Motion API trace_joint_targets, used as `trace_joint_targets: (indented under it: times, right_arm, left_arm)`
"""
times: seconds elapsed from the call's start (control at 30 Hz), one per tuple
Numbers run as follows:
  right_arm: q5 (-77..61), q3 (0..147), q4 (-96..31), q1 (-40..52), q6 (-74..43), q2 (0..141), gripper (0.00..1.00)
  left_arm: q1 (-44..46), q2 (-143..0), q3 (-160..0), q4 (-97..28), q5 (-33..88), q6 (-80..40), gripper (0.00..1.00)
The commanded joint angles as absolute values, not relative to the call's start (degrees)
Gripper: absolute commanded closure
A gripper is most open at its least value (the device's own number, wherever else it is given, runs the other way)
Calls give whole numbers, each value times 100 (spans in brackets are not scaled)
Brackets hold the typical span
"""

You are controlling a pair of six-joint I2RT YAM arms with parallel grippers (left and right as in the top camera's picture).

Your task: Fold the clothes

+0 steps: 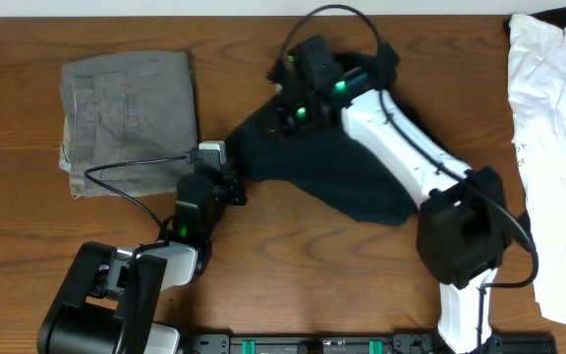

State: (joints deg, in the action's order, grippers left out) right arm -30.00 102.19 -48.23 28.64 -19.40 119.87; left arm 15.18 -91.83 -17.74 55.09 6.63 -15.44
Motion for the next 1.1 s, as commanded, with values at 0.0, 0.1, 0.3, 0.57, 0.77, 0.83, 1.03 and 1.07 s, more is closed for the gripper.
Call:
trace_joint_targets:
  times: [0.0, 0.1, 0.3, 0.57, 0.77, 0.83, 1.03, 1.07]
  right_arm:
    - [-2305, 10221, -5299, 2359, -1463, 11987, 82]
    - [-1664, 10221, -5841, 1933, -1404, 11987, 80]
    - [-270, 10219, -6945, 1074, -1406, 11992, 80]
    - [598, 10092, -8047, 56, -1669, 11992, 87]
    - [355, 9373, -7896, -718, -1669, 11992, 99]
    - [333, 9035, -7710, -932, -1667, 11992, 99]
    - [276, 8082, -6689, -1326, -1621, 11992, 99]
    - [276, 7953, -6466, -1374, -1621, 11992, 99]
  left_arm:
    - [1535, -9227, -1872, 5498, 596, -1535, 94]
    - [1535, -9227, -1872, 5494, 596, -1533, 94]
    - [1535, -9227, -1874, 5502, 593, -1533, 94]
    - [1535, -9225, -1872, 5629, 593, -1533, 94]
    - [1535, -9225, -1879, 5653, 593, -1535, 94]
    - [1535, -9225, -1879, 5653, 593, -1535, 94]
    - [1535, -9225, -1879, 5647, 596, -1535, 94]
    - [1535, -9225, -1879, 5642, 596, -1535, 94]
